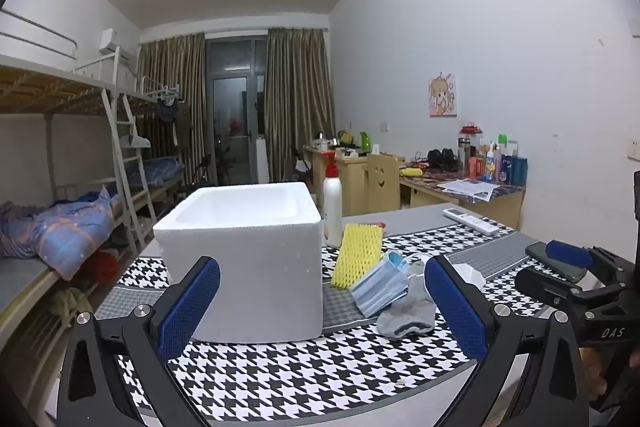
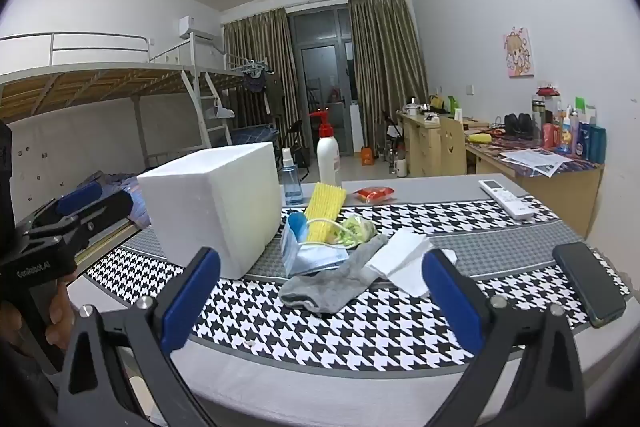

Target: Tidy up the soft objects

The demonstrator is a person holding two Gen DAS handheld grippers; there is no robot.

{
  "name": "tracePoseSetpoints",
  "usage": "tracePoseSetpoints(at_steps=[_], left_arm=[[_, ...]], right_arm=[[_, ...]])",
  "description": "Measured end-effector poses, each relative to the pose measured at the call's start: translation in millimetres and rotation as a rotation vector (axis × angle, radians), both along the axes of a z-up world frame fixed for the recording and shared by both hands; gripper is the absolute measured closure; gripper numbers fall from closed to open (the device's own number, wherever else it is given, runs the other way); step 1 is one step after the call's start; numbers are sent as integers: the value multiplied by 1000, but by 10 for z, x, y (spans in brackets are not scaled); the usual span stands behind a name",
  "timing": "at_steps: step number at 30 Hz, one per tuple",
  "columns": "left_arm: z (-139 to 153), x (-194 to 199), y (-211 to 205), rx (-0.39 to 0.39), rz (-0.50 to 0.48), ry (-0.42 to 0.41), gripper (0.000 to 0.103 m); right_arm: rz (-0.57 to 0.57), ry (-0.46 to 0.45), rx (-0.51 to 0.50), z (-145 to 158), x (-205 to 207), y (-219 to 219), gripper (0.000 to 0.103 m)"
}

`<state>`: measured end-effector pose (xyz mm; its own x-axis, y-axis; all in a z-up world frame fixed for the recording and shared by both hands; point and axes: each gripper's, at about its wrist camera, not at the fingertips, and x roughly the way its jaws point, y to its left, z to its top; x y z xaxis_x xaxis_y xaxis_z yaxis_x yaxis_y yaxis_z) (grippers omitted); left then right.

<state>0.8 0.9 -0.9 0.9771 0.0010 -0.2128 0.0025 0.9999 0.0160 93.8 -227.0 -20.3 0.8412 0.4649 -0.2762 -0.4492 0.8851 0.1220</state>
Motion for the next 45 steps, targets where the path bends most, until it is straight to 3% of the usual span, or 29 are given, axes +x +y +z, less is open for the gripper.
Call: tracePoseSetpoints(at_steps=[18,45], left_arm=[[26,-36,-64,30,6,-12,1],[29,-18,-45,3,2,1,1]], right_arm=[[-4,-17,-9,47,-51,-11,1],[-7,-19,-13,57,-64,-23,1]])
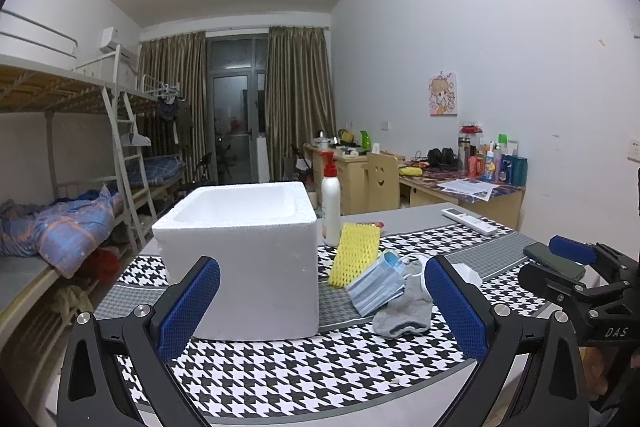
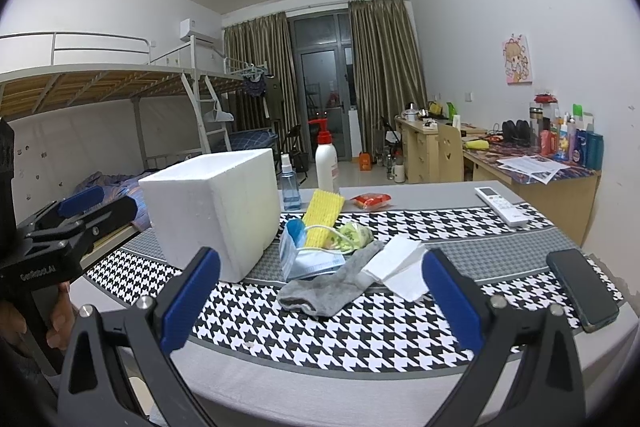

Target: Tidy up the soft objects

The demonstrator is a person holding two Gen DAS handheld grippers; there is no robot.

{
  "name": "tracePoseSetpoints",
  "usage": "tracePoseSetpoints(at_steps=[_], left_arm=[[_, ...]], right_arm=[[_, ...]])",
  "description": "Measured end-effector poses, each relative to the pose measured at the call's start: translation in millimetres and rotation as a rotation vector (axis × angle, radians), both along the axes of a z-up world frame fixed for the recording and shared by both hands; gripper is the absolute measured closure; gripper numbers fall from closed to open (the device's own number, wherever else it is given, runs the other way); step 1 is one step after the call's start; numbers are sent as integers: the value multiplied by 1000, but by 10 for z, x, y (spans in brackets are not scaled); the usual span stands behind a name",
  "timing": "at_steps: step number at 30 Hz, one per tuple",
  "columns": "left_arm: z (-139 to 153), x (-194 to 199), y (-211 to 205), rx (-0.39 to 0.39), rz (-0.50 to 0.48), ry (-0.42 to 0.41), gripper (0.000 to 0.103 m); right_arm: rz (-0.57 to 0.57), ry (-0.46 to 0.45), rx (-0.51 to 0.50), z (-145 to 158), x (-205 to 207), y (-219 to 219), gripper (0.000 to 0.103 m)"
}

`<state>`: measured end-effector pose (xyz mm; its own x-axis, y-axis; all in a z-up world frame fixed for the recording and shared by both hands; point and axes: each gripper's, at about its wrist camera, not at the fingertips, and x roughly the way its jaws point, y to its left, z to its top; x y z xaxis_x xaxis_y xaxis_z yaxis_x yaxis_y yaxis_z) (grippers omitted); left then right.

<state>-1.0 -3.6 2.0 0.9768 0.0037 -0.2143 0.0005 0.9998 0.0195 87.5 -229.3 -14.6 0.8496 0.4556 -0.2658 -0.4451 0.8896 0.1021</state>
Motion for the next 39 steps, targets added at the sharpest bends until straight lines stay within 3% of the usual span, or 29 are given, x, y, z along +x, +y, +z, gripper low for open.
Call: tracePoseSetpoints(at_steps=[25,39], left_arm=[[-16,36,-51,7,-8,28,1],[-118,296,-204,18,-58,83,1]], right_arm=[[-5,14,1,-29,43,-36,1],[-39,54,-7,-115,231,-120,1]])
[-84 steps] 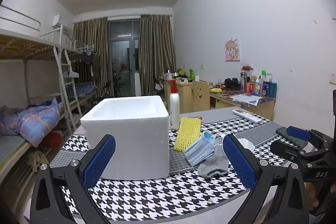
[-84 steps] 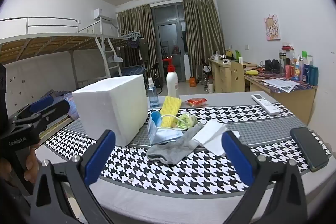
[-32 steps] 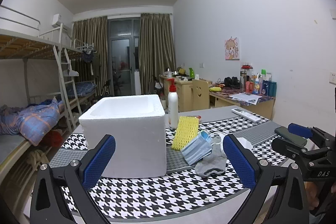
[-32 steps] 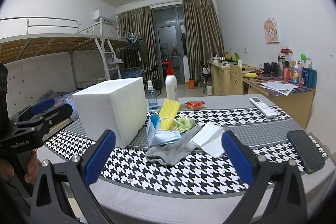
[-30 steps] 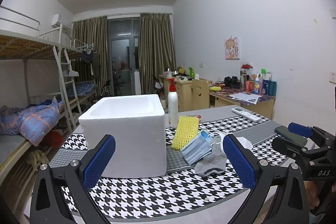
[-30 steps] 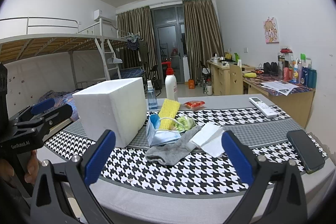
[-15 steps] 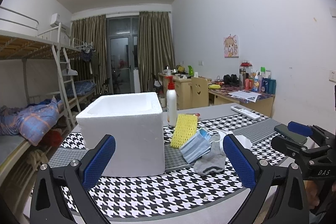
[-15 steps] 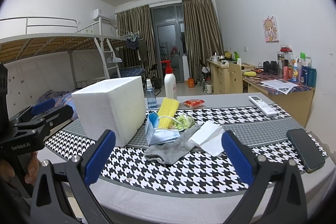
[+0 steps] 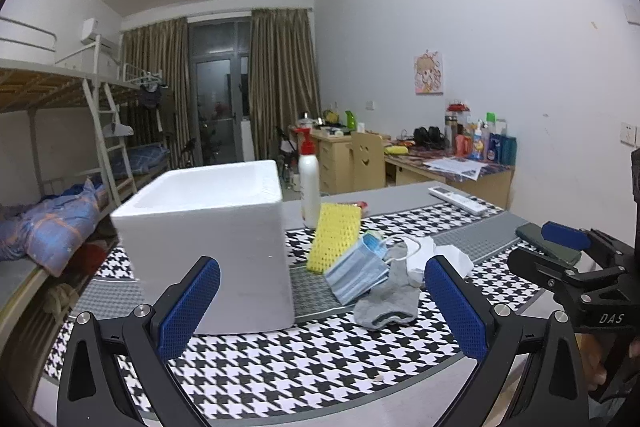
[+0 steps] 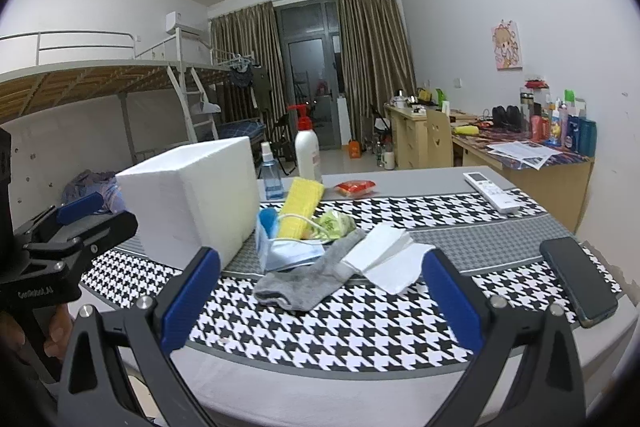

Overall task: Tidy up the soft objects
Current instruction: 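Reach the left tool to the blue face mask and close on it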

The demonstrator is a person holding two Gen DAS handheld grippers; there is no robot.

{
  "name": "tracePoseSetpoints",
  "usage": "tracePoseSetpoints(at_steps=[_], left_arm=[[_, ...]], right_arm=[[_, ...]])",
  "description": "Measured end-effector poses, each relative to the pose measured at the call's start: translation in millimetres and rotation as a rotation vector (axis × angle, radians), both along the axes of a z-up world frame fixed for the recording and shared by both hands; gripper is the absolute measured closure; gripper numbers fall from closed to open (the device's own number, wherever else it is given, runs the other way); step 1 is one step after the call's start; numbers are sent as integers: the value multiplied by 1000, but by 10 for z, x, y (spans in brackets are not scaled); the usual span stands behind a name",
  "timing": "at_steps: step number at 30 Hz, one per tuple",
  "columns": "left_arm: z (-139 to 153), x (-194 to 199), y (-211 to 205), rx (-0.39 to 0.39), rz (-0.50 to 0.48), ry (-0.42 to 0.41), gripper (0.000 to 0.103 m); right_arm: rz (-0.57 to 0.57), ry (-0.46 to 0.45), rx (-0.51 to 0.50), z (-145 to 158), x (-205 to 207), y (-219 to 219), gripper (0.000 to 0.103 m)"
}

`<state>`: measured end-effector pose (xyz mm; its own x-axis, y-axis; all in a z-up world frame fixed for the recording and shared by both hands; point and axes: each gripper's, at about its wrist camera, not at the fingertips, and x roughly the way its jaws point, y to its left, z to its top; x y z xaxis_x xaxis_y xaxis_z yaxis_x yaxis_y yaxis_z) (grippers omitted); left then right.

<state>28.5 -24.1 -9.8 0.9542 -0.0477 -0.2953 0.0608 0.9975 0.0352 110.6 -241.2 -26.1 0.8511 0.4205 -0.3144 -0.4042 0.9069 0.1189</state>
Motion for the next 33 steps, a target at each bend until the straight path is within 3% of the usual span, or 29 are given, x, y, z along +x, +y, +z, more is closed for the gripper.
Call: tracePoseSetpoints(at_steps=[33], left_arm=[[-296,902,-472,91,-129,217,1]], right_arm=[[-51,179,14,-312,812,-233,1]])
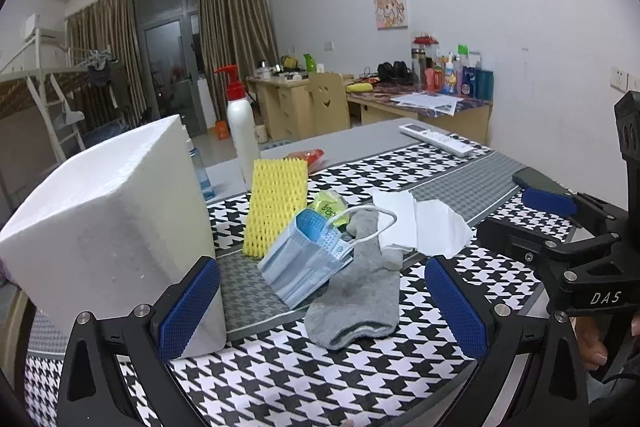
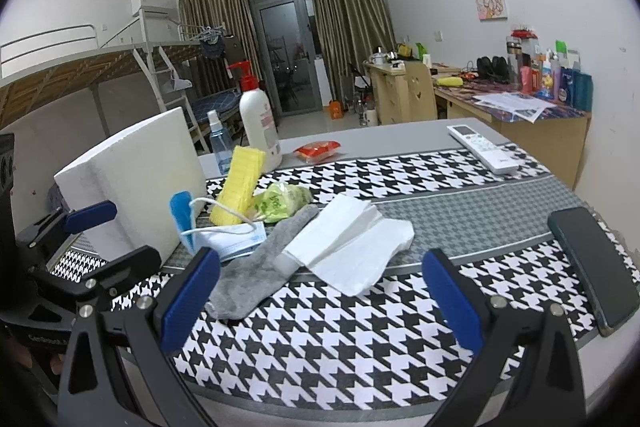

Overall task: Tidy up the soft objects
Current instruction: 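Reach the left tool to the blue face mask and close on it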

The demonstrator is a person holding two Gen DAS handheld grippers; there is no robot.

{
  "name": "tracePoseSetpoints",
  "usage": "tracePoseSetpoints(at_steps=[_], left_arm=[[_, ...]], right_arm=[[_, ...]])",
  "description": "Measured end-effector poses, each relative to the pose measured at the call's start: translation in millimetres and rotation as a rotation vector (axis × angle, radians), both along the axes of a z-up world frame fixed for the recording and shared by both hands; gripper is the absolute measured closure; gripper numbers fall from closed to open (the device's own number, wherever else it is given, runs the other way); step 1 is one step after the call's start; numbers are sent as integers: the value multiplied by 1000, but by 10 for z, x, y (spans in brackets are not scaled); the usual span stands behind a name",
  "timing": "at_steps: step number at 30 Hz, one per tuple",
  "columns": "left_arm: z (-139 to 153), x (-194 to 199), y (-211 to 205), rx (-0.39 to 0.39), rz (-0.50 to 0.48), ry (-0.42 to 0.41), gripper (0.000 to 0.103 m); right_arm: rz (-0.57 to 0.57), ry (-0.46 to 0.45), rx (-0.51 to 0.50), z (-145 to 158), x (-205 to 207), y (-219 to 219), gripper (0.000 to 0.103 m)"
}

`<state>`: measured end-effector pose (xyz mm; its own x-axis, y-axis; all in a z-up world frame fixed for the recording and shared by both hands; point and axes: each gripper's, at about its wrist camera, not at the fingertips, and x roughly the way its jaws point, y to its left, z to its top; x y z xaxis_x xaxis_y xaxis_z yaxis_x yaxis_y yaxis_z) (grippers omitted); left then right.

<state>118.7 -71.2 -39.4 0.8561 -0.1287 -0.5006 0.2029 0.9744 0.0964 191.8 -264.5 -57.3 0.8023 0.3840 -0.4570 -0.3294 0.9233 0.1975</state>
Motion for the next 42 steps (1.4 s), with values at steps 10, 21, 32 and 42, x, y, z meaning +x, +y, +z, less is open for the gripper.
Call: tracePoseSetpoints(at_steps=[10,21,32,42], left_arm=[[-74,288,-108,35,4,36,1],[-155,524,-133,54,18,81,8],[-287,707,-108,66,24,130,26],[-347,748,-20,53,19,156,43]], right_arm=[[-12,36,14,-59,177,-47,1],[-9,57,25,-86,278,-86,1],[-4,73,22,-123,401,-61,1],[2,107,7,-156,491,-1,1]])
